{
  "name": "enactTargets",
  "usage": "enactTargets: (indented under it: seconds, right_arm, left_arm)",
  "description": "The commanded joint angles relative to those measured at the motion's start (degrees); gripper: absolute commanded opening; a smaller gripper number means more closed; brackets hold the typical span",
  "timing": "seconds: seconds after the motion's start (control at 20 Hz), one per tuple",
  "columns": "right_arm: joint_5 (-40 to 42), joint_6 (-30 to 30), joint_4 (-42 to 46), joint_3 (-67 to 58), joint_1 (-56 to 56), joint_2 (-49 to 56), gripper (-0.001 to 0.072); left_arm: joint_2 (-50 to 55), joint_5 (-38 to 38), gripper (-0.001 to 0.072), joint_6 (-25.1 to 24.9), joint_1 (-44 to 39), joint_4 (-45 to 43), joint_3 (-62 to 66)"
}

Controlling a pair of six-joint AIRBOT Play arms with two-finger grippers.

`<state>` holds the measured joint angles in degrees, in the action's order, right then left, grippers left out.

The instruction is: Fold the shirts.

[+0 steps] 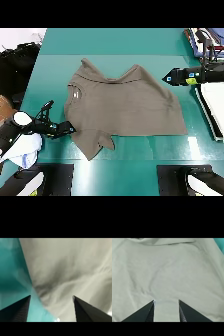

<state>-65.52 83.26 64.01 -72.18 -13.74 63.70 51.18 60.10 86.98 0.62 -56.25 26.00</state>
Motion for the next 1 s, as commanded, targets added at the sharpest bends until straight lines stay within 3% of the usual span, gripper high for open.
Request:
enactTargets:
  seconds: [0.0, 0.1, 0.15, 0.25, 0.4, 0.65, 0.75, 0.95]
  right_arm:
    - [0.5, 0.0, 0.0, 0.7, 0.0, -2.0, 0.0347]
    - [0.5, 0.0, 0.0, 0.7, 0.0, -2.3, 0.0347]
    - [0.2, 0.0, 0.0, 0.7, 0.0, -2.7, 0.0348]
    - [-1.6, 0.0, 0.5, 0.7, 0.5, -3.6, 0.0347]
    - [-9.4, 0.0, 0.7, 2.6, 6.5, -5.5, 0.0347]
    - [-12.1, 0.0, 7.2, 25.0, 28.3, -15.0, 0.0351]
    - [-12.4, 0.0, 6.4, 34.0, 37.9, -16.5, 0.0483]
    - [-10.4, -2.6, -2.0, 44.2, 48.8, -13.6, 0.0425]
  left_arm:
    - [-0.6, -5.7, 0.0622, 0.0, -2.8, 2.9, -2.7]
    - [-0.6, -8.3, 0.0619, 0.3, -5.7, 2.9, -2.7]
    - [-0.6, -9.3, 0.0446, 1.3, -6.3, 2.9, -2.7]
    - [-0.6, -10.1, 0.0031, 1.3, -6.2, 2.7, -2.2]
    - [-0.7, -8.6, 0.0028, 1.2, -6.2, 2.1, 2.8]
    - [-0.7, -6.7, 0.0029, 0.2, -6.2, 0.7, 13.4]
    - [-0.6, -7.1, 0.0028, -0.2, -6.2, 0.9, 14.6]
    - [-0.6, -7.0, 0.0028, -0.4, -6.2, 0.8, 14.6]
